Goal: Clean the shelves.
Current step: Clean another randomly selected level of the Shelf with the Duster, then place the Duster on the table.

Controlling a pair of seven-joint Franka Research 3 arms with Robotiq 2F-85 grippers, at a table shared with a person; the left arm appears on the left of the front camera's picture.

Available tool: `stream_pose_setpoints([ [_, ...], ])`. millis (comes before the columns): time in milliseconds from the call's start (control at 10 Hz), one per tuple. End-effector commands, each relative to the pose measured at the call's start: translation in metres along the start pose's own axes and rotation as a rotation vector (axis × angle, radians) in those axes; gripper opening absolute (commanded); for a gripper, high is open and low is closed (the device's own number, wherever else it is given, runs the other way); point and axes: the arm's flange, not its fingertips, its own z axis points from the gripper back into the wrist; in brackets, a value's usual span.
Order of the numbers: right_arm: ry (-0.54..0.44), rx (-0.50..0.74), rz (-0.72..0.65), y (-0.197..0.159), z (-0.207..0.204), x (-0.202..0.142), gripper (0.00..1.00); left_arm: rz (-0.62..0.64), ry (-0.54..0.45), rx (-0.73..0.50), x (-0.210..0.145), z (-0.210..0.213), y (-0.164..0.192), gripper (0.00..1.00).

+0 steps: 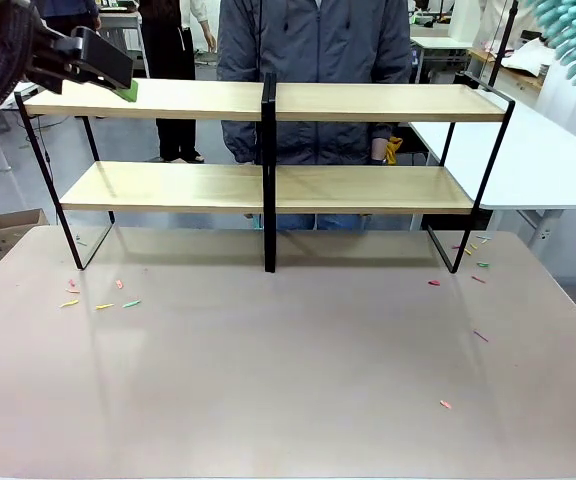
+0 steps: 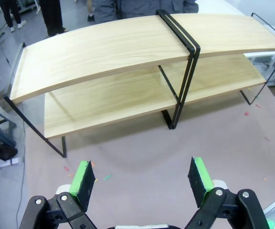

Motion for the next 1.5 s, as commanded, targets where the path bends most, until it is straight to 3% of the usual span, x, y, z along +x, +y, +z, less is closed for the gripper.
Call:
stream_pose_setpoints([
  [0,0.007,0.015,-0.005,0.003,0.001,0.006,0.13,0.007,-0.003,-0.003,0.000,0.001,0.001,1.00],
  [800,0.003,0.003,0.001,0.000,-0.001,0.001,0.13,0.000,0.000,0.000,0.000,0.000,0.000,1.00],
  [900,0.268,-0.060,0.110,0.005,-0.042,-0.004,0.13,0.008,0.147,-0.168,0.011,-0.022,-0.004,1.00],
  [1000,0.425,-0.083,0.149,-0.008,-0.081,-0.018,0.13,0.111,0.299,-0.339,0.000,-0.053,0.008,1.00],
  [1100,0.510,-0.120,0.142,-0.028,-0.110,-0.035,0.13,0.254,0.406,-0.504,-0.026,-0.083,0.037,1.00],
  [1200,0.619,-0.164,0.127,-0.055,-0.139,-0.058,0.13,0.453,0.483,-0.558,-0.067,-0.110,0.082,1.00],
  [1400,0.833,-0.059,0.154,-0.079,-0.188,-0.098,0.13,0.879,0.492,-0.739,-0.145,-0.145,0.141,1.00],
])
